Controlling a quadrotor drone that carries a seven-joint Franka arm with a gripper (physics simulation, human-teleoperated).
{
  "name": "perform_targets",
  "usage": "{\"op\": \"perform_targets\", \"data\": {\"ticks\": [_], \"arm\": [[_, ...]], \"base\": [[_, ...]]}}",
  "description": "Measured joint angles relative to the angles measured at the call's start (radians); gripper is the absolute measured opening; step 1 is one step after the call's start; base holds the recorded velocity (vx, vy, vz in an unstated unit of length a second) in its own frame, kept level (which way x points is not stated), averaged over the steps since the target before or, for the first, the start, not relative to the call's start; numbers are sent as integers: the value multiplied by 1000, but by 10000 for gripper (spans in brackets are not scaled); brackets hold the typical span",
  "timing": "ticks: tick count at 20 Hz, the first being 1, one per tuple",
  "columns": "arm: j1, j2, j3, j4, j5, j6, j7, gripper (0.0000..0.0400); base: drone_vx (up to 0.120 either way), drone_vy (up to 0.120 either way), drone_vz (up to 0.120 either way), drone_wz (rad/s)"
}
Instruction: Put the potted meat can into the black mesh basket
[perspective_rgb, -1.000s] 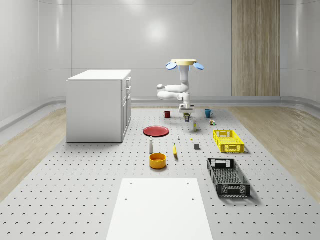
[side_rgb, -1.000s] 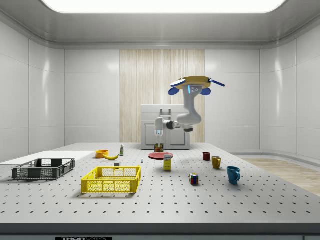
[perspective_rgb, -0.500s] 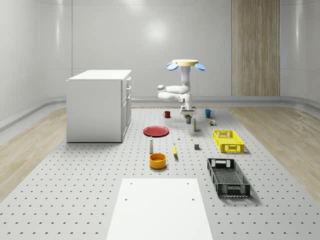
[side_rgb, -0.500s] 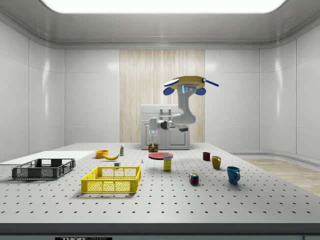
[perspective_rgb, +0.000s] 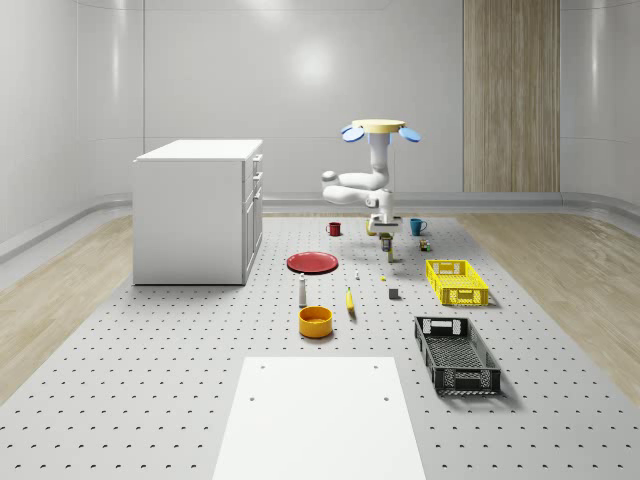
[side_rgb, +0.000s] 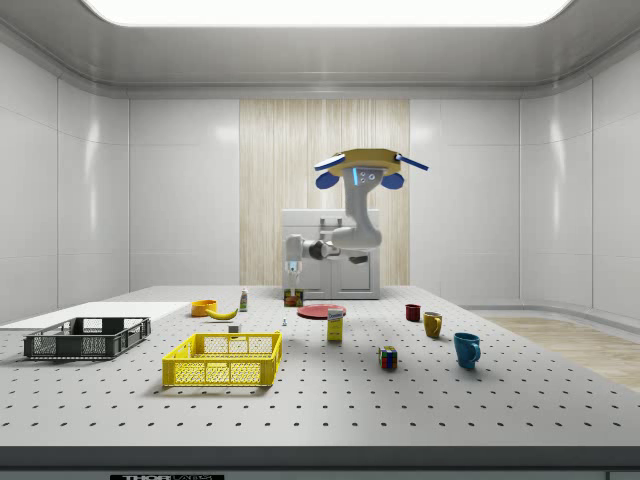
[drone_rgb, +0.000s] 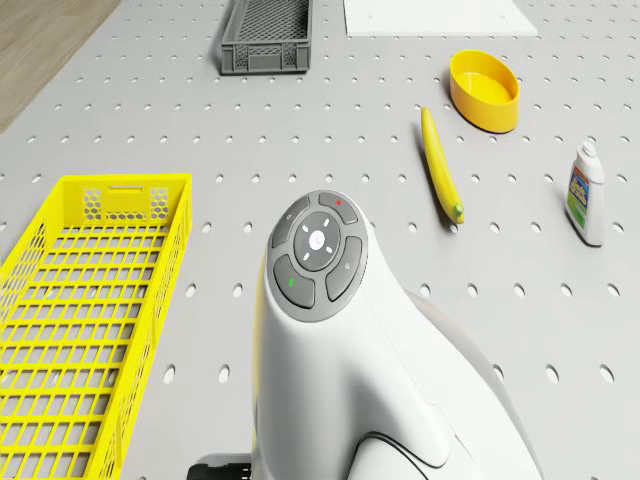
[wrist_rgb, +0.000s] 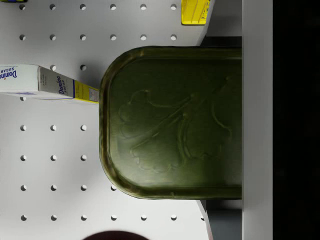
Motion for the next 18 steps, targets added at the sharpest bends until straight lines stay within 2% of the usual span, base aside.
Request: {"op": "perform_targets", "data": {"ticks": [6, 18], "arm": [[-2, -7, 1, 0, 3, 7, 2, 288], [-5, -19, 3, 1, 8, 18, 4, 288]], "base": [[120, 120, 0, 0], [120, 3, 0, 0]]}}
